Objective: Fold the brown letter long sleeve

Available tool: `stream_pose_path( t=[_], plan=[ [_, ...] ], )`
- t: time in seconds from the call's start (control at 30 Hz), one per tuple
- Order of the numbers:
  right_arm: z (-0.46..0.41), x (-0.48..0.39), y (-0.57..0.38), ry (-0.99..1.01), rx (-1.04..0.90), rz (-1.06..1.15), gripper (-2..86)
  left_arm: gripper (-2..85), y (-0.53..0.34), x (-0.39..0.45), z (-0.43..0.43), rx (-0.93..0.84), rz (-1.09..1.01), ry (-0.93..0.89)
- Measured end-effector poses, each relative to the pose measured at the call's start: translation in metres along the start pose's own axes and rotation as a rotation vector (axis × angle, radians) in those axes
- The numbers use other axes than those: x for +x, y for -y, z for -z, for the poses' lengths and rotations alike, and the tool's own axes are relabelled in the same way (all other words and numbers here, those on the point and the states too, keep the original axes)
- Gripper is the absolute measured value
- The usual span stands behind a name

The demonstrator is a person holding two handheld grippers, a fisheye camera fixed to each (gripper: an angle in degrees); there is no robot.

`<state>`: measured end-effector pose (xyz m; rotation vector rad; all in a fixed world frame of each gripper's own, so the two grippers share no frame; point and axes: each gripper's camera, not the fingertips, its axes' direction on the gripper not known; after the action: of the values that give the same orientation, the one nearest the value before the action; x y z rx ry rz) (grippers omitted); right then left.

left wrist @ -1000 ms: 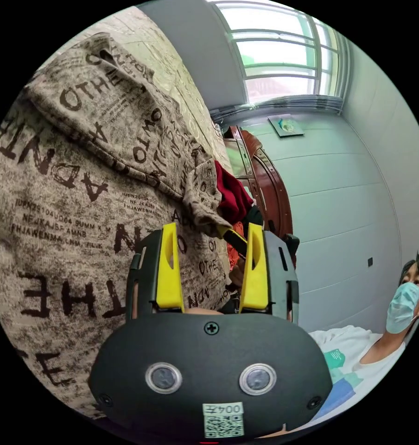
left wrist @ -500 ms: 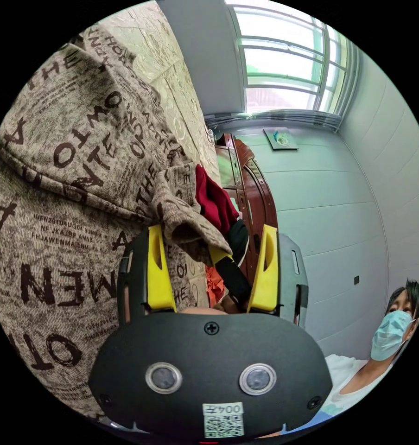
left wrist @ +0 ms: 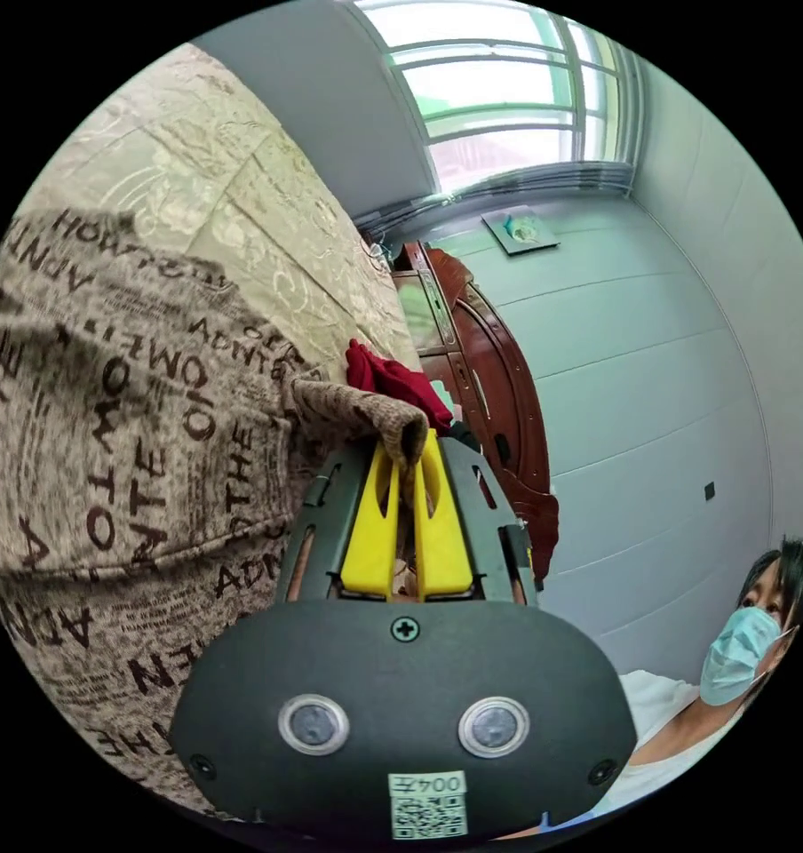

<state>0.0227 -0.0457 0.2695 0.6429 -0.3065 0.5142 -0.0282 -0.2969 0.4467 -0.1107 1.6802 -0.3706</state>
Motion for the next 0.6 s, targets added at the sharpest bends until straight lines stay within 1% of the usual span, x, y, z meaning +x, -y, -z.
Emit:
stream_pose_path(
  t=[0.03, 0.1, 0.23, 0.3, 0.33, 0.37, 0.43, 0.5, 0.57, 0.6],
  plan=[
    [-0.012, 0.0, 0.005, -0.052, -0.021, 0.059, 12.4, 4.0, 0.009, 0.01, -0.001, -0.018, -0.025, 0.0],
    [-0.027, -0.001, 0.015, -0.083, -0.035, 0.133, 12.6, 3.9, 0.041, 0.05, -0.008, -0.088, -0.129, -0.002],
    [-0.058, -0.004, 0.043, -0.016, -0.049, 0.199, 13.4, 3.9, 0.078, 0.107, -0.025, -0.185, -0.283, -0.005],
    [-0.074, -0.007, 0.052, -0.014, -0.069, 0.221, 12.7, 3.9, 0.095, 0.135, -0.039, -0.247, -0.367, 0.03],
    [-0.084, -0.008, 0.058, -0.012, -0.088, 0.223, 11.6, 3.9, 0.099, 0.14, -0.043, -0.263, -0.383, 0.041],
    [-0.09, -0.006, 0.061, 0.017, -0.088, 0.202, 6.2, 4.0, 0.106, 0.147, -0.05, -0.294, -0.404, 0.065],
    [-0.094, 0.001, 0.064, 0.066, -0.075, 0.165, 2.4, 4.1, 0.115, 0.151, -0.058, -0.324, -0.41, 0.092],
    [-0.097, 0.008, 0.062, -0.024, -0.056, 0.102, 1.2, 4.2, 0.127, 0.151, -0.062, -0.333, -0.404, 0.094],
    [-0.101, 0.017, 0.053, -0.17, -0.034, 0.019, 0.4, 4.2, 0.135, 0.148, -0.06, -0.325, -0.408, 0.096],
    [-0.104, 0.017, 0.05, -0.192, -0.036, 0.011, 0.4, 4.2, 0.137, 0.146, -0.058, -0.33, -0.427, 0.09]
  ],
)
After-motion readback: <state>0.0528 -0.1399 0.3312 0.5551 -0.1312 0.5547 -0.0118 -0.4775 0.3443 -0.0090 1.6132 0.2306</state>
